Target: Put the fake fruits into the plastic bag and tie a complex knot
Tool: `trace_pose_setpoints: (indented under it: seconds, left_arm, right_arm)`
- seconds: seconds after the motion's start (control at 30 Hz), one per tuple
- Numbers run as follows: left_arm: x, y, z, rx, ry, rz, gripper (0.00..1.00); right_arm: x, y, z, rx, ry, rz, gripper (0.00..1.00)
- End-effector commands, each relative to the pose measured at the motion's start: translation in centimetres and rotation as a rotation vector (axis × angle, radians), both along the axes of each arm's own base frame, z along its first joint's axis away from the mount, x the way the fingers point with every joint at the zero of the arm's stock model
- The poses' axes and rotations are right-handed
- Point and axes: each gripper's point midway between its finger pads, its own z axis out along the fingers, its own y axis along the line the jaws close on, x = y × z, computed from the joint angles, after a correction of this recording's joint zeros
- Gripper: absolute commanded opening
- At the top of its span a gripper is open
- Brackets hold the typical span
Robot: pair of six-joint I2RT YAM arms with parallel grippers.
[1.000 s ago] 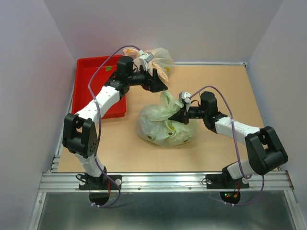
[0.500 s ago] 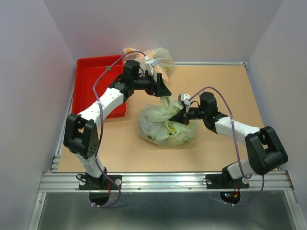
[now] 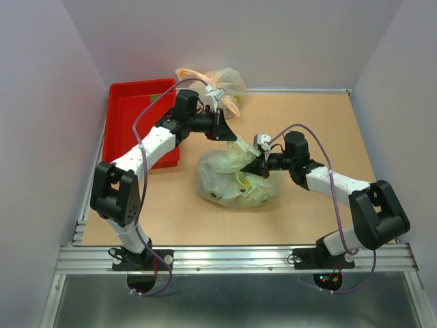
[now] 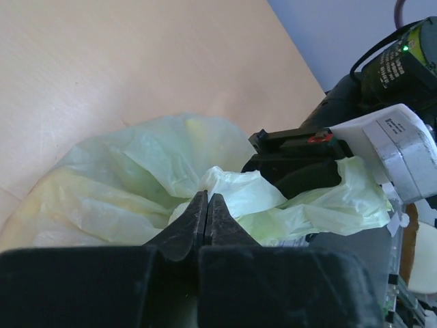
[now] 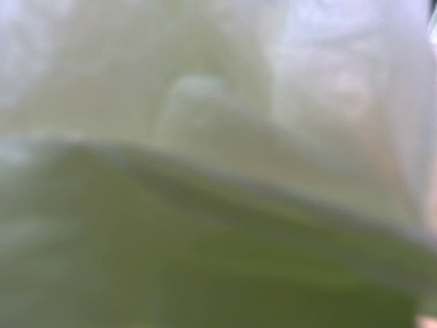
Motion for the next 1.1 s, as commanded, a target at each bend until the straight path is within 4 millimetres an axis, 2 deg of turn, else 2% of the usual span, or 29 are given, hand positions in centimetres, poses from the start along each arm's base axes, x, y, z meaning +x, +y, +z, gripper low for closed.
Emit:
trace_pose_setpoints:
  seconds: [0.0,0.03,0.07,0.1,0.13,0.17,0.27,0.33,0.37,0.43,0.57,0.67,0.7,0.73,0.8,0.87,0.93,0.97,1.07]
  left_arm:
    - [-1.1,0.6,4.6,-0.095,-0.116,-0.05,0.0]
    - [-1.4,0.9,6.5,-0.124,-0.193,-0.058,0.0]
    - [-1.5,1.5,6.9,-0.135,-0.222,-0.059,0.0]
    - [-1.8,1.7,8.2,-0.152,-0.282,-0.069,0.0]
    - [-1.9,2.2,8.5,-0.157,-0.324,-0.069,0.0]
    - [-2.7,2.8,9.8,-0.159,-0.414,-0.085,0.0]
    - [-5.4,3.6,9.9,-0.152,-0.527,-0.15,0.0]
    - [-7.0,3.5,8.7,-0.124,-0.539,-0.18,0.0]
    - [-7.1,3.4,8.0,-0.09,-0.595,-0.197,0.0]
    - [-8.2,3.1,6.3,-0.038,-0.604,-0.23,0.0]
    - [-11.0,1.2,3.9,0.055,-0.708,-0.297,0.0]
    - [-12.1,0.8,1.1,0.128,-0.737,-0.336,0.0]
    - [-13.1,0.5,-0.7,0.155,-0.72,-0.364,0.0]
    - [-13.2,0.4,-1.6,0.18,-0.722,-0.37,0.0]
    - [-13.6,0.3,-4.9,0.266,-0.708,-0.414,0.0]
    - [-12.6,0.3,-8.1,0.362,-0.665,-0.404,0.0]
    - [-11.2,0.0,-9.3,0.41,-0.64,-0.365,0.0]
    - [-10.1,0.1,-11.2,0.468,-0.592,-0.334,0.0]
    - [-7.6,-0.7,-12.2,0.522,-0.576,-0.263,0.0]
  right_arm:
    - [0.8,0.4,2.0,0.018,-0.056,-0.014,0.0]
    - [0.8,0.4,2.0,0.02,-0.029,-0.024,0.0]
    - [1.1,0.4,2.1,0.02,-0.017,-0.038,0.0]
    - [1.0,0.3,2.0,0.021,0.003,-0.045,0.0]
    - [1.1,0.4,2.0,0.023,0.021,-0.048,0.0]
    - [1.0,0.4,1.9,0.027,0.055,-0.057,0.0]
    - [1.3,0.7,2.0,0.041,0.154,-0.09,0.0]
    - [1.5,0.9,2.4,0.055,0.236,-0.113,0.0]
    - [1.7,0.9,2.2,0.056,0.264,-0.125,0.0]
    - [1.7,1.2,2.3,0.066,0.331,-0.138,0.0]
    - [1.8,1.5,2.4,0.085,0.47,-0.178,0.01]
    - [1.8,1.5,2.5,0.094,0.508,-0.195,0.0]
    - [1.9,1.4,2.4,0.094,0.517,-0.206,0.01]
    - [1.8,1.4,2.6,0.098,0.518,-0.207,0.0]
    - [1.8,1.4,2.8,0.102,0.523,-0.214,0.0]
    - [1.7,1.3,3.1,0.109,0.529,-0.22,0.0]
    - [1.4,1.3,3.3,0.112,0.538,-0.215,0.0]
    - [1.2,1.3,3.6,0.119,0.544,-0.213,0.0]
    - [0.6,1.0,3.6,0.121,0.57,-0.22,0.0]
